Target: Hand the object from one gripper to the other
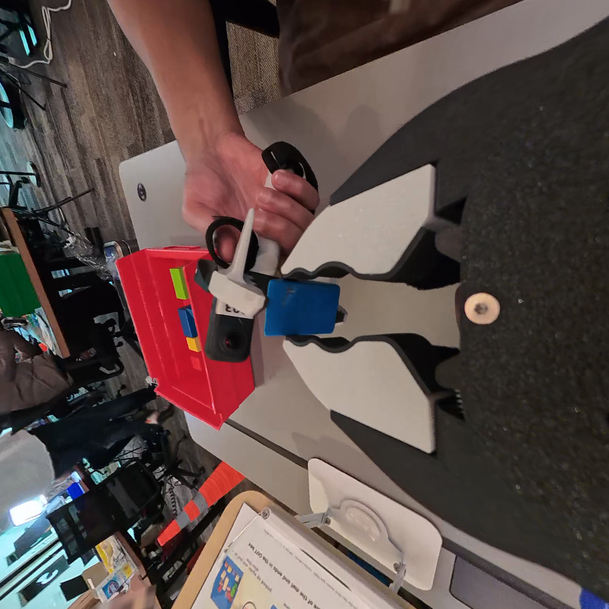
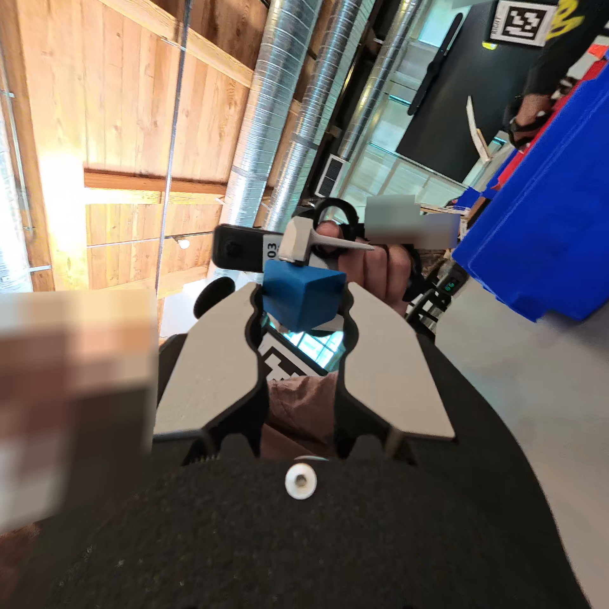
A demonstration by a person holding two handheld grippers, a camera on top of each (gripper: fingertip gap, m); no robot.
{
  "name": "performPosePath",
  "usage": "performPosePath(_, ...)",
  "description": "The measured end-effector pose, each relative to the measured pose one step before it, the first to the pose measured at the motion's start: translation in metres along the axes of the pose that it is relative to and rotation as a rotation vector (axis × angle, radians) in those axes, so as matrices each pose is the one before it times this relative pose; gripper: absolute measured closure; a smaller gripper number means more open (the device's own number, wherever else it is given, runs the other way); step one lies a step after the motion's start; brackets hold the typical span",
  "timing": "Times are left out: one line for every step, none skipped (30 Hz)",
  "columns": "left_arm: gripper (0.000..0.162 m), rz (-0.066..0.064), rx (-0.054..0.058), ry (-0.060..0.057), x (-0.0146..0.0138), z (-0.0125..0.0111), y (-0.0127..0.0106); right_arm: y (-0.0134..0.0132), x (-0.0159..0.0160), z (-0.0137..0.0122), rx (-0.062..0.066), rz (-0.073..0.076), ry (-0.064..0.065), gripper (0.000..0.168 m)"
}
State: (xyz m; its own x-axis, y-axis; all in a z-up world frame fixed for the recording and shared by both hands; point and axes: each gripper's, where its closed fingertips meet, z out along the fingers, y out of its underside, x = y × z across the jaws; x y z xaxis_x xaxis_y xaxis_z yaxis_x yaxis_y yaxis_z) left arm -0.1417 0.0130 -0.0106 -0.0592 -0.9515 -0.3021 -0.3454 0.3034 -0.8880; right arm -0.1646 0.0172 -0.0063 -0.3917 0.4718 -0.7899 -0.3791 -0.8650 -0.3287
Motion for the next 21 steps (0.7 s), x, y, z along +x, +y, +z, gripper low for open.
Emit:
performPosePath(0.130,-0.0145,-0.0065,-0.0111,0.00103,-0.00107,0.00217,0.00092,0.00186,-0.00154,-0.0105,0.0046,0.0145,0.123)
performPosePath(0.126,-0.0267,0.0004,-0.0167,0.00183,-0.00404,0.00052,-0.00029,0.00026,-0.00176,-0.0041,-0.0012,0.0106,0.123)
performPosePath(0.102,-0.0388,0.0127,-0.0107,0.00440,-0.00711,-0.00100,-0.00082,0.00086,-0.00206,-0.0036,-0.0150,0.0265,0.123)
performPosePath(0.077,-0.0579,0.0207,-0.0108,0.00649,-0.00919,-0.00073,-0.00031,-0.00044,-0.00219,-0.0111,-0.0326,0.0321,0.123)
performPosePath(0.068,-0.0720,0.0239,-0.0172,0.00785,-0.01005,0.00131,-0.00034,-0.00235,-0.00197,-0.0154,-0.0389,0.0294,0.123)
performPosePath(0.071,-0.0757,0.0233,-0.0259,0.00815,-0.00899,0.00477,-0.00042,-0.00244,-0.00224,-0.0203,-0.0423,0.0399,0.123)
performPosePath(0.073,-0.0779,0.0111,-0.0367,0.00686,-0.00725,0.00960,-0.00123,-0.00229,-0.00300,-0.0246,-0.0575,0.0521,0.123)
performPosePath(0.076,-0.0757,0.0035,-0.0346,0.00635,-0.00581,0.01333,-0.00320,-0.00439,-0.00397,-0.0190,-0.0689,0.0460,0.123)
performPosePath(0.077,-0.0660,0.0139,-0.0093,0.00865,-0.00482,0.01395,-0.00579,-0.00637,-0.00528,-0.0100,-0.0609,0.0355,0.123)
performPosePath(0.082,-0.0539,0.0207,0.0049,0.00890,-0.00378,0.01332,-0.00865,-0.00765,-0.00701,-0.0020,-0.0509,0.0305,0.123)
performPosePath(0.090,-0.0354,0.0090,0.0007,0.00606,-0.00239,0.01289,-0.01237,-0.00855,-0.00929,0.0083,-0.0486,0.0319,0.122)
performPosePath(0.092,-0.0131,-0.0127,-0.0061,0.00291,-0.00049,0.01211,-0.01541,-0.00905,-0.01183,0.0160,-0.0453,0.0342,0.123)
performPosePath(0.093,0.0049,-0.0290,-0.0107,0.00021,0.00152,0.01020,-0.01743,-0.00961,-0.01406,0.0209,-0.0441,0.0326,0.123)
performPosePath(0.092,0.0144,-0.0330,-0.0046,-0.00061,0.00329,0.00744,-0.01748,-0.00697,-0.01610,0.0180,-0.0412,0.0484,0.123)
performPosePath(0.091,0.0125,-0.0307,0.0054,-0.00015,0.00362,0.00543,-0.01560,0.00029,-0.01835,0.0049,-0.0422,0.0901,0.122)
performPosePath(0.091,0.0020,-0.0205,0.0018,-0.00123,0.00301,0.00359,-0.01247,0.00942,-0.02069,-0.0091,-0.0503,0.1332,0.123)
performPosePath(0.091,-0.0119,-0.0089,0.0026,-0.00122,0.00199,0.00264,-0.00980,0.01699,-0.02188,-0.0096,-0.0486,0.1558,0.123)
performPosePath(0.091,-0.0230,-0.0054,0.0123,0.00004,0.00118,0.00253,-0.00790,0.02163,-0.02087,0.0006,-0.0337,0.1504,0.122)
performPosePath(0.091,-0.0298,-0.0067,0.0137,0.00011,0.00043,0.00290,-0.00491,0.02520,-0.01768,0.0024,-0.0198,0.1401,0.122)
performPosePath(0.091,-0.0298,-0.0042,0.0112,-0.00033,-0.00025,0.00221,-0.00042,0.02784,-0.01300,-0.0113,-0.0060,0.1308,0.122)
performPosePath(0.091,-0.0243,0.0023,0.0107,-0.00033,-0.00115,0.00048,0.00444,0.02894,-0.00790,-0.0310,0.0053,0.1229,0.123)
